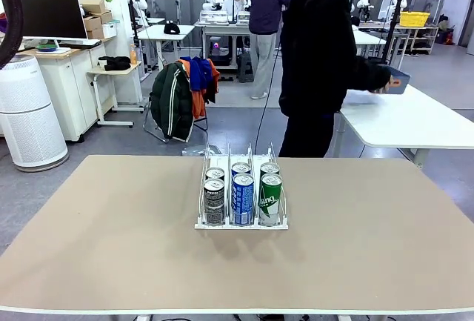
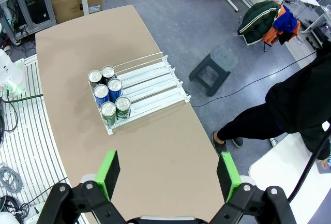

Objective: Fill the beverage cans into the dispenser.
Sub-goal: Pick up the Pepsi coke handed by the human.

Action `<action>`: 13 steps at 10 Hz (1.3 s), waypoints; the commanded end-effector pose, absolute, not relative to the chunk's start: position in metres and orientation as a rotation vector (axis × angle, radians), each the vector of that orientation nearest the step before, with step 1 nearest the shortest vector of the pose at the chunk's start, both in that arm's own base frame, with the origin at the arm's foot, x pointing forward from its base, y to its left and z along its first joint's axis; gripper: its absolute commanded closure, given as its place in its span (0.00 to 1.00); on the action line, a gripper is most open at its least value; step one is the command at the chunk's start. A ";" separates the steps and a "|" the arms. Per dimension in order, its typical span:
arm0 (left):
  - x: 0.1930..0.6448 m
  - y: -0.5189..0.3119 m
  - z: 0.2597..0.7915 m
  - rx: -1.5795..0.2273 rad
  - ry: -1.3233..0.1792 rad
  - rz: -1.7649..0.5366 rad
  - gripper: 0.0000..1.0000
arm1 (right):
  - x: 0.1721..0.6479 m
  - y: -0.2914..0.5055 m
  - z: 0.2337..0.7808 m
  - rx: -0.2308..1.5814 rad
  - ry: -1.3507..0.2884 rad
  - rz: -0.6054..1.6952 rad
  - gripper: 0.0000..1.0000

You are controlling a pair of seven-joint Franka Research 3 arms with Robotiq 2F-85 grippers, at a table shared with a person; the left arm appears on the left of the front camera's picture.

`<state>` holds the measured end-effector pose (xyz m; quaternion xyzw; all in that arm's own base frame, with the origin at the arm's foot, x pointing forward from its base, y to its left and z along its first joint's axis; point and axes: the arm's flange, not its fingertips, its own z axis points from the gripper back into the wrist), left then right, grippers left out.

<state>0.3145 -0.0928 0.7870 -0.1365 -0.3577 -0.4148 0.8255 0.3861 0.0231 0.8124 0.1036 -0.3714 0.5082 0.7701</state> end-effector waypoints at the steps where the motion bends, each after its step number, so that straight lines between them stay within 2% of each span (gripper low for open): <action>1: 0.315 -0.093 0.787 -0.290 -0.761 -0.881 0.00 | 0.385 0.023 0.813 0.225 -0.807 1.102 0.00; 13: 0.315 -0.093 0.787 -0.290 -0.761 -0.881 0.00 | 0.385 0.023 0.813 0.225 -0.807 1.102 0.00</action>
